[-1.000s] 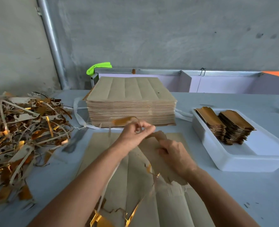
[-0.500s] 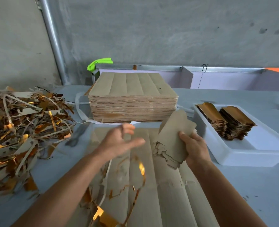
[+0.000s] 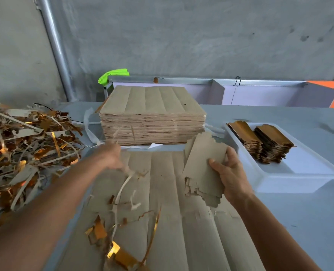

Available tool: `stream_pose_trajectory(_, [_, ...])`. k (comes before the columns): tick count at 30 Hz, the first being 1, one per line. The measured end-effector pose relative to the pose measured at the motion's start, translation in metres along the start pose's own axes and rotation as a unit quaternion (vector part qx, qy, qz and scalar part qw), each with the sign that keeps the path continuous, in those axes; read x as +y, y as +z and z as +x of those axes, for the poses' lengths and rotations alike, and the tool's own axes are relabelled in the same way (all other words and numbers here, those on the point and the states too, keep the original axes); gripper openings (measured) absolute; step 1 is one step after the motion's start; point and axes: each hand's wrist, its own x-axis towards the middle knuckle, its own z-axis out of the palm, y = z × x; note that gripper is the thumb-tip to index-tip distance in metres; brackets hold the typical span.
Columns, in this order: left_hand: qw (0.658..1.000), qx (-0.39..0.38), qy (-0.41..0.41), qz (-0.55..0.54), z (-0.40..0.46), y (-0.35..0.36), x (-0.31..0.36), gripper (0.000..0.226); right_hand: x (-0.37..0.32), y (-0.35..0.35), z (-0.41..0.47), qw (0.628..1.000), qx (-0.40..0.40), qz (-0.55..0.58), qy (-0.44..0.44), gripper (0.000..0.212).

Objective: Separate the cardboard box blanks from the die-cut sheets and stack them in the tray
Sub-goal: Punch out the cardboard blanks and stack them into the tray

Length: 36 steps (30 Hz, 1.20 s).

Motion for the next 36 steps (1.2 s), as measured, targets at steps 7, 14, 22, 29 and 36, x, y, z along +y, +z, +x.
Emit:
stream_pose_trajectory(7, [0.976,0.168,0.050,-0.126,-0.044,-0.017,0.035,0.039,0.010,-0.004,-0.002,0.994,-0.081,-0.071,0.000,0.088])
stream_pose_trajectory(14, [0.646,-0.062,0.101,-0.754,-0.082,0.076,0.119,0.023,0.016,0.016,-0.025,0.993,-0.099,-0.028,-0.065,0.034])
stream_pose_trajectory(22, [0.642,-0.049,0.197,-0.739,-0.087,0.104,0.117,0.041,0.044,0.010,-0.042,0.996,-0.052,-0.059,-0.048,0.040])
stream_pose_trajectory(29, [0.640,-0.091,0.201,-0.736,-0.098,0.103,0.126,0.054,0.057,0.014,-0.048,0.999,-0.047,-0.009,-0.008,0.045])
stream_pose_trajectory(36, [0.656,-0.059,0.203,-0.724,-0.097,0.110,0.126,0.043,0.059,0.012,-0.051,0.999,-0.026,-0.021,0.013,0.022])
